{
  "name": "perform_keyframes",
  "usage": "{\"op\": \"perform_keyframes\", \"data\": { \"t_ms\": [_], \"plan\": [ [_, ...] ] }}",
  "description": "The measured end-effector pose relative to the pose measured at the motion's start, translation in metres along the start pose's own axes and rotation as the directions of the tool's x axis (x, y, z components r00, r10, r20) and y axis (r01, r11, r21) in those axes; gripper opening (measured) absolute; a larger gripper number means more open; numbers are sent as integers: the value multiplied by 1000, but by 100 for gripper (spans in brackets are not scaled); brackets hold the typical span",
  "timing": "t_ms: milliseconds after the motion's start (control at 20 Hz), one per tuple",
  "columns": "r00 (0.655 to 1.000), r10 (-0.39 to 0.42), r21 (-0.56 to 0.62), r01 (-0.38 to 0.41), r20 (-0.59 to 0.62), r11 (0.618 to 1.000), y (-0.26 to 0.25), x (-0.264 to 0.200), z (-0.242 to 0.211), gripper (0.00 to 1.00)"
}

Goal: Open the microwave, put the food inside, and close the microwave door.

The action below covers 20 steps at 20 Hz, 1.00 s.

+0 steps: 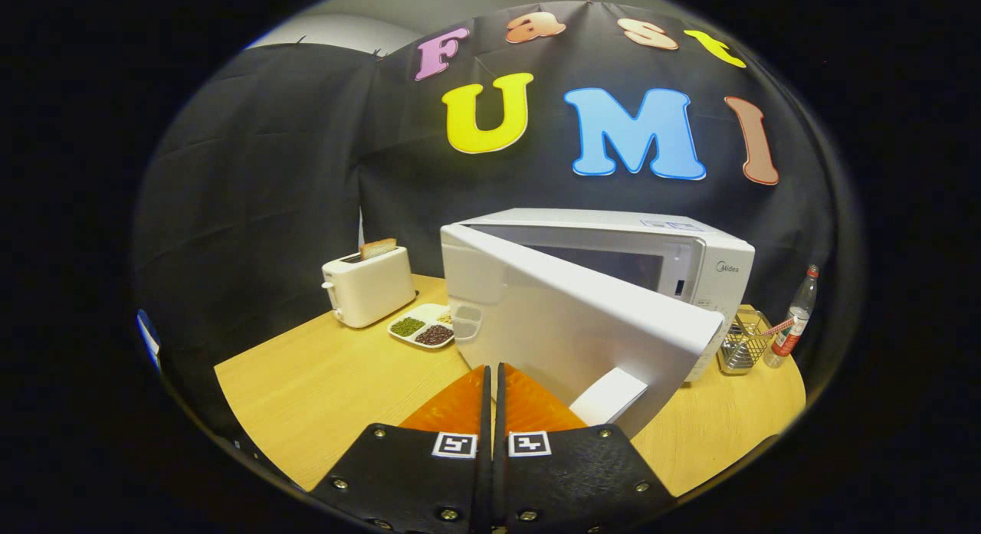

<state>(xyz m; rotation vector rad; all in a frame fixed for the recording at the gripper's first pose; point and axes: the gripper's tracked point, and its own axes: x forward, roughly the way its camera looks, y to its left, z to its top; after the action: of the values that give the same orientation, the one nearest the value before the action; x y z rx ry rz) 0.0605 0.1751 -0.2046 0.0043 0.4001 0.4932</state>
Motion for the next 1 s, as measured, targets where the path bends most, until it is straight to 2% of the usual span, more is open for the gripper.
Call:
{"op": "perform_keyframes", "data": {
  "t_ms": [1000],
  "plan": [
    [981, -192, 59, 191, 15, 980, -110, 79, 28, 1]
  ]
}}
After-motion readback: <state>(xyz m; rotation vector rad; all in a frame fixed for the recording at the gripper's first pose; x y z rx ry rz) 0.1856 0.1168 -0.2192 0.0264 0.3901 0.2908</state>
